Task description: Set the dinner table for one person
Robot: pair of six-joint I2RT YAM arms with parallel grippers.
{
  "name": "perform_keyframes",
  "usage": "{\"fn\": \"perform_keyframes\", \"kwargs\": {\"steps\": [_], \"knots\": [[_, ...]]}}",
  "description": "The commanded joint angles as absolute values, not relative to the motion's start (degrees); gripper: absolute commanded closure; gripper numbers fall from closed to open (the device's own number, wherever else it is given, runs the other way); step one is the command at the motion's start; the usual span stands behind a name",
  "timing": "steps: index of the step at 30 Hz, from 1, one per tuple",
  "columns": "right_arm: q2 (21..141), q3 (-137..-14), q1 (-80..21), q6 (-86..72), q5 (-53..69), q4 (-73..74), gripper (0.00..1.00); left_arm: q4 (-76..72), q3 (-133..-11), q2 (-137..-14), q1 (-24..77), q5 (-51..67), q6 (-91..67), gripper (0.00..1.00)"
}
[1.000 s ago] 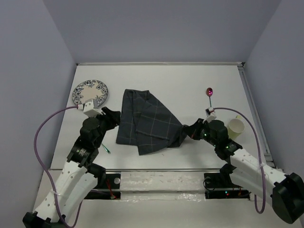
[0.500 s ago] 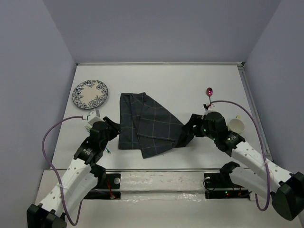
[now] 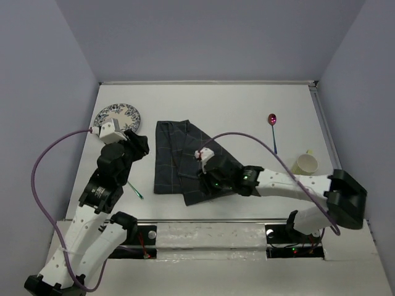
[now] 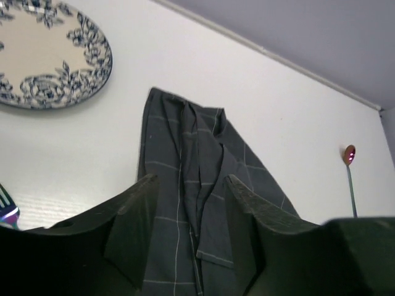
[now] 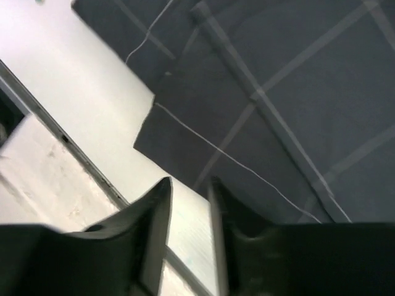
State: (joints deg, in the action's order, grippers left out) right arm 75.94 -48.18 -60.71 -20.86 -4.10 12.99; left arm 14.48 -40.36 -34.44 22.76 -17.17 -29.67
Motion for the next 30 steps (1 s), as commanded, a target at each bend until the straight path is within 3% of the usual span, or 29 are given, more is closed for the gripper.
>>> {"fn": "perform_keyframes", "kwargs": {"steps": [1, 4, 16, 18, 19, 21, 30], "knots": [[88.92, -57.11, -68.38, -16.17, -8.96, 12.74, 0.58, 14.86, -44.65, -32.88, 22.76, -17.84, -20.13, 0.38], [97.17, -63.27, -72.15, -16.08, -12.38, 16.42, 0.46, 14.68, -42.2, -30.42, 22.76, -16.7, -21.09, 0.34], [108.72, -70.49, -75.84, -18.89, -12.57, 20.13, 0.48, 16.7, -37.09, -27.25, 22.76, -14.59, -28.82, 0.38], [109.94, -71.01, -75.85, -19.16, -13.71, 20.91, 0.57, 17.4, -36.48, -27.51, 22.76, -14.68, -31.02, 0.42], [110.21, -71.19, -76.37, -19.77, -15.45, 21.53, 0.74, 17.58, -36.21, -27.6, 22.68, -14.85, -32.07, 0.44], [109.34, -71.45, -76.38, -20.65, -17.39, 22.15, 1.0, 17.75, -35.16, -27.6, 22.76, -14.59, -35.57, 0.47], [96.69, -70.93, -73.56, -19.52, -27.59, 20.66, 1.0, 14.42, -26.89, -30.76, 22.68, -5.11, -47.19, 0.58]]}}
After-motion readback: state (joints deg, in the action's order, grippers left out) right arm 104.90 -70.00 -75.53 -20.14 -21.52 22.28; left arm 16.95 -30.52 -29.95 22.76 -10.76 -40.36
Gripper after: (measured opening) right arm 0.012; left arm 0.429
